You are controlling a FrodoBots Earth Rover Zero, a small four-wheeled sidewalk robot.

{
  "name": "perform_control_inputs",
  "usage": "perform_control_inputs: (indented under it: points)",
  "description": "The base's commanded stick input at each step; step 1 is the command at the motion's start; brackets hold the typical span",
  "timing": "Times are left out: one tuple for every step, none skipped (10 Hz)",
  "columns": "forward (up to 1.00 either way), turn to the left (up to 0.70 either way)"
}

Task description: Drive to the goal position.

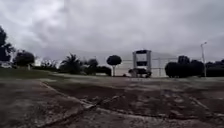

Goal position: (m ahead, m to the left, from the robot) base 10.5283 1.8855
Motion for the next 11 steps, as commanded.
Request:
perform_control_inputs:
  points:
    - [0.7,0.0]
    - [0.7,0.0]
    - [0.7,0.0]
    - [0.7,0.0]
    - [0.7,0.0]
    - [0.7,0.0]
    - [0.7,0.0]
    - [0.7,0.0]
    - [0.7,0.0]
    - [0.7,0.0]
    - [0.7,0.0]
